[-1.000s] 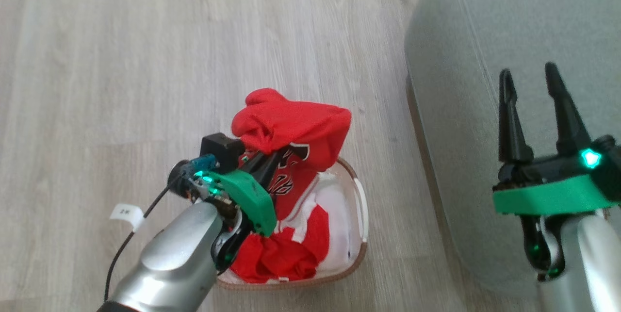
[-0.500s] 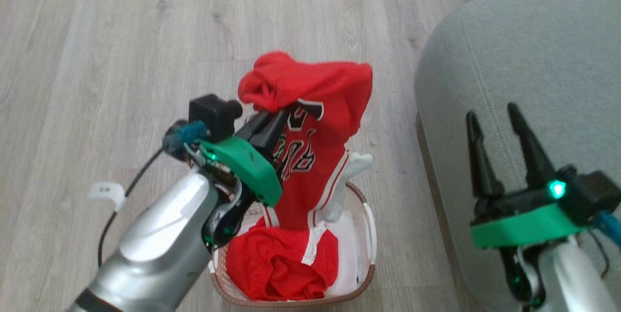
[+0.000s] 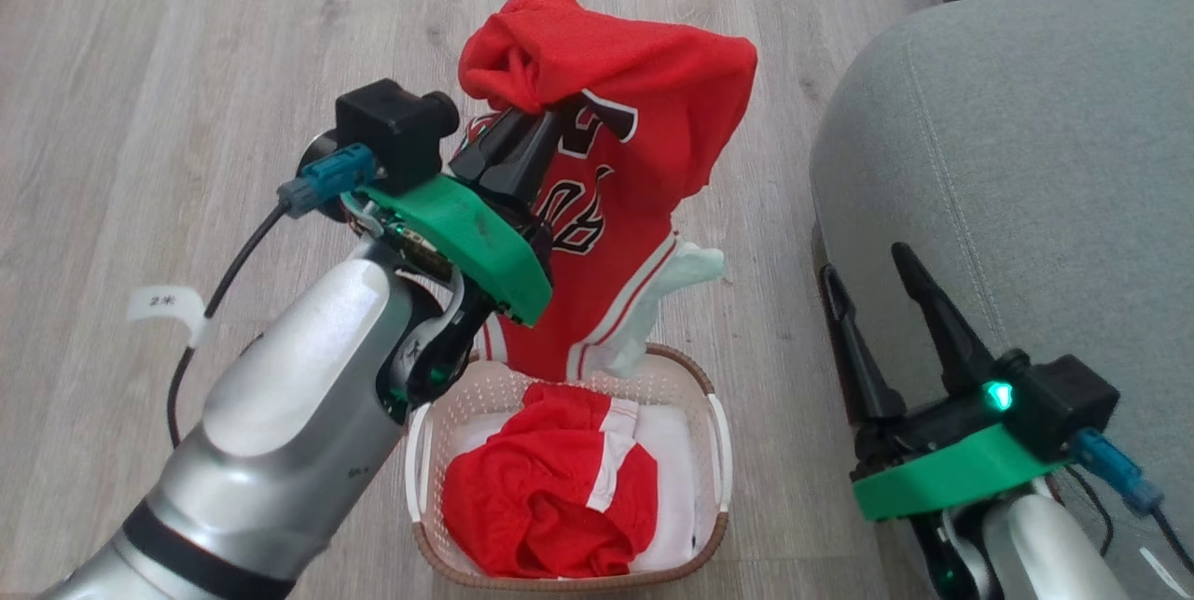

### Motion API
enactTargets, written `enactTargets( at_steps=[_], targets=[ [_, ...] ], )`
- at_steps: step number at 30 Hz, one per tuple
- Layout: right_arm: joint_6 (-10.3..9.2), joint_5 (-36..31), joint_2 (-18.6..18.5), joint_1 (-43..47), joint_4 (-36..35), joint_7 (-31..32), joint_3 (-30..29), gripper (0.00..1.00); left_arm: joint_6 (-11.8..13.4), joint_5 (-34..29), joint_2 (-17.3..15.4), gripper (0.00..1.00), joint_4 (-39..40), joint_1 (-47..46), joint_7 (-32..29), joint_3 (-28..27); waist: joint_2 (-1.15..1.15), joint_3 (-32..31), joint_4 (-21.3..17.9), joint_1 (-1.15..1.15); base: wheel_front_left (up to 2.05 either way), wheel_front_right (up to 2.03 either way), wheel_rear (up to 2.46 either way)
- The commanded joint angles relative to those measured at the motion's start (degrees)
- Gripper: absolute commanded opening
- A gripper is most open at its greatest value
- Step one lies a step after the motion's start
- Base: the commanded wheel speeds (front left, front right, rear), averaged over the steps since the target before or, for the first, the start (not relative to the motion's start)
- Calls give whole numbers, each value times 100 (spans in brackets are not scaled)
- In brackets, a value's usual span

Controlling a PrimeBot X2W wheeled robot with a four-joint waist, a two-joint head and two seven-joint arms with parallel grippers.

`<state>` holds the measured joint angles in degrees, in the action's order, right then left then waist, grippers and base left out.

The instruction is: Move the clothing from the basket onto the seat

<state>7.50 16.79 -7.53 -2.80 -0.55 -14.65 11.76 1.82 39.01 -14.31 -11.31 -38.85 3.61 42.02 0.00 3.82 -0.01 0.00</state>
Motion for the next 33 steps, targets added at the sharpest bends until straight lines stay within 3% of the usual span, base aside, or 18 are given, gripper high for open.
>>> enactTargets(
  at_steps=[1, 8, 17, 33],
  targets=[
    [-1, 49, -108, -146, -142, -35, 180, 100, 27, 20, -167, 0, 224, -357, 16, -248, 0, -8, -2, 0, 0, 0, 0],
    [-1, 111, -273, -254, 10, -35, 455, 100, 32, -3, -150, 0, 280, -326, 10, -164, 0, -6, 22, 0, 0, 0, 0],
    [-1, 324, -555, -1049, 661, -35, 1316, 100, -1, -46, -61, 0, 341, -351, -39, 17, 0, 20, 131, 0, 0, 0, 0],
    [-1, 718, -479, -2317, 2099, -35, 2320, 100, -141, -65, 161, 0, 477, -382, -148, 402, 0, 11, 518, 0, 0, 0, 0]
  ],
)
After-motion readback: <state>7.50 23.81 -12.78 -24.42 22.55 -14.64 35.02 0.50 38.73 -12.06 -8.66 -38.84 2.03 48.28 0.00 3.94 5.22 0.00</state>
